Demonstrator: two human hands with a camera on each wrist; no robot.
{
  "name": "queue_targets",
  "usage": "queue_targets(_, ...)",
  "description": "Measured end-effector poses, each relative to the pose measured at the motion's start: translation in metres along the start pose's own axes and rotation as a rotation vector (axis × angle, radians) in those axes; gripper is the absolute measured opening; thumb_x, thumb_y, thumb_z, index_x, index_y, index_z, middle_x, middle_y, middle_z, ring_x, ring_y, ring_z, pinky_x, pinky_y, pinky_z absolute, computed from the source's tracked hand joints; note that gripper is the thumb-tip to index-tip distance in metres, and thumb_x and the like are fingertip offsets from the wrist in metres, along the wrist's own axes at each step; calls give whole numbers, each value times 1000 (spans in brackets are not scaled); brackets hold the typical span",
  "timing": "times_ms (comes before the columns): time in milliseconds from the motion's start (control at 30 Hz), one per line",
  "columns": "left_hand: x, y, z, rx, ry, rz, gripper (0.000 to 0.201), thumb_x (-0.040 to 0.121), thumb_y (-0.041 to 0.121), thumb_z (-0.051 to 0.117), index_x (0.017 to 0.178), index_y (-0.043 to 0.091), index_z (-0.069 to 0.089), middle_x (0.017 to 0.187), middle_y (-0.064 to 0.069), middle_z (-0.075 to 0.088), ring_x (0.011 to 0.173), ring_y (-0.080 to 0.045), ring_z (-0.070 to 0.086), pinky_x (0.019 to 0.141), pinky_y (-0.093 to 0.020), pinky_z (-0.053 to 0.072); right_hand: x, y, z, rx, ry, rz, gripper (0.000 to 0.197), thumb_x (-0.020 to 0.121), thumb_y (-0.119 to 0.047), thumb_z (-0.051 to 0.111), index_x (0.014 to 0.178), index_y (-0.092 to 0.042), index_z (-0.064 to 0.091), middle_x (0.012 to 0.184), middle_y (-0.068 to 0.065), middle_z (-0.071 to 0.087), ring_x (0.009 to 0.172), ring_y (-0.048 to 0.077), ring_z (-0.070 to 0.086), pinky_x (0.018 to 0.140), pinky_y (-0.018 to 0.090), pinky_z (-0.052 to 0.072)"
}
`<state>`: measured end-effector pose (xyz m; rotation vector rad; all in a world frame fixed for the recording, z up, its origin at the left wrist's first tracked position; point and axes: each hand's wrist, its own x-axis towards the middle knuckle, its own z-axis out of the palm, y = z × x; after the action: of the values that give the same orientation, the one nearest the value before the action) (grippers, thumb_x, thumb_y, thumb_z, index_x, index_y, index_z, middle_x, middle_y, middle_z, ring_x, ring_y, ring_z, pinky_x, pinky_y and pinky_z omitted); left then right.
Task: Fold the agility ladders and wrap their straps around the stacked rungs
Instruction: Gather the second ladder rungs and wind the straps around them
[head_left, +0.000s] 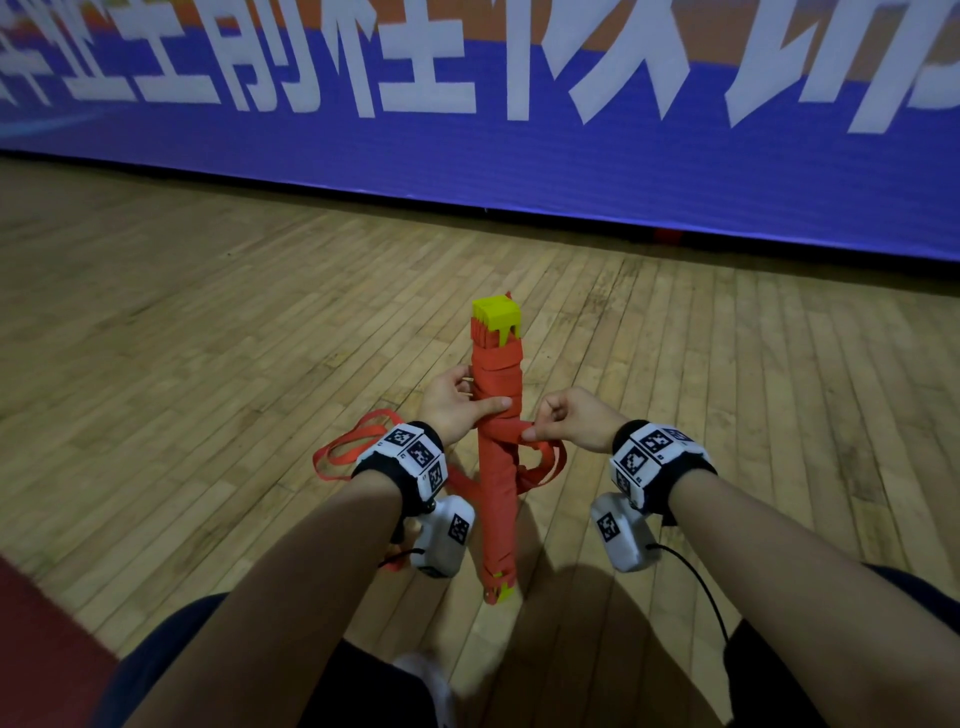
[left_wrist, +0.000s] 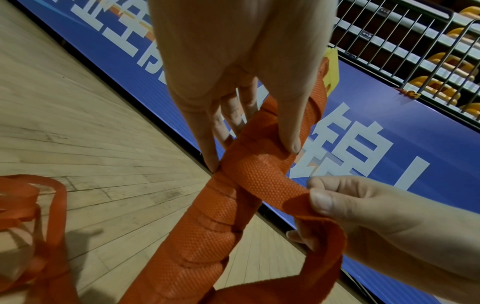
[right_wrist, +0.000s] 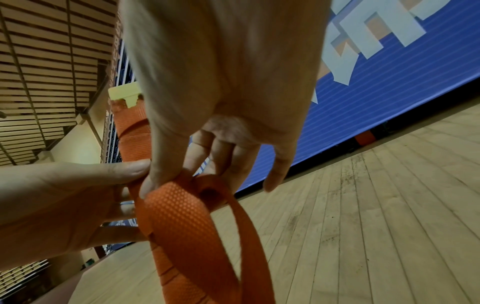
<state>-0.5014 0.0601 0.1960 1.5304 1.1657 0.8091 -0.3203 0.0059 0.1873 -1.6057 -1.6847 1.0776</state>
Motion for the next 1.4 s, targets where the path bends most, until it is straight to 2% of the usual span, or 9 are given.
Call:
queue_targets(167, 0, 0, -1, 6, 10, -2, 46, 74, 10, 80, 114, 7, 57, 96, -6, 61, 83, -18, 60, 71, -25, 51, -4, -2, 1, -21, -113, 51, 24, 87, -32, 65, 68, -16, 63, 77, 7, 61, 76, 15, 53, 79, 28, 42)
queue_targets(333, 2, 0, -2, 6, 12, -13, 46, 73, 11, 81, 113, 8, 57, 98, -8, 61, 86, -22, 61, 79, -35, 53, -5, -3, 0, 4, -149, 85, 77, 65, -71, 64, 80, 5, 65, 79, 12, 57, 79, 20, 50, 85, 34, 41)
queue_targets(467, 3, -1, -4, 33, 19, -22, 49, 74, 16, 81, 116, 9, 57, 104, -10, 62, 95, -27, 62, 83, -37, 52, -8, -8, -2, 31, -180, 102, 24, 84, -31, 68, 66, -14, 65, 67, -4, 63, 75, 8, 55, 87, 27, 40)
queue_targets(533, 3, -1, -5, 28, 29, -25, 50, 75, 15, 80, 117, 7, 56, 101, -8, 61, 91, -24, 61, 79, -32, 51, -7, -8, -2, 40, -176, 91, 19, 84, -23, 70, 66, -18, 64, 69, -3, 63, 76, 11, 56, 85, 29, 41)
queue_targets(767, 3, -1, -5, -25, -2, -28, 52, 77, 8, 77, 122, 4, 51, 110, -14, 62, 101, -28, 62, 92, -40, 51, -4, -4, -3, 28, -39, 58, 23, 82, -6, 71, 69, -13, 53, 70, 5, 64, 70, 16, 61, 78, 31, 49)
queue_targets(1067, 1, 1, -6, -54, -171, -31, 44, 85, 1, 66, 126, 3, 48, 123, -17, 61, 111, -29, 59, 90, -35, 51, -1, -6, 0, -252, 64, 5, 36, 90, -10, 61, 126, -10, 59, 82, 0, 55, 82, 15, 51, 71, 22, 40)
queue_targets(1233, -2, 1, -9, -56, -222, -20, 48, 87, 1, 64, 131, 0, 48, 126, -16, 59, 113, -25, 58, 83, -21, 52, 0, -8, 2, -240, 47, -16, 40, 91, -8, 60, 130, -11, 56, 77, -1, 52, 72, 12, 49, 67, 22, 38)
queue_targets(1333, -6, 3, -8, -62, -205, -14, 44, 87, 3, 64, 129, 1, 51, 116, -11, 60, 96, -15, 61, 70, -14, 53, 1, -6, -1, -174, 43, -5, 37, 89, -6, 62, 126, -9, 60, 71, -4, 50, 63, 4, 45, 60, 12, 36)
queue_targets(1400, -6, 3, -5, -63, -173, -25, 44, 86, 5, 66, 128, 4, 51, 105, -9, 62, 89, -16, 61, 71, -21, 55, 1, -4, -3, -142, 59, 4, 36, 87, -5, 64, 123, -7, 62, 73, 0, 52, 64, 6, 46, 63, 16, 38)
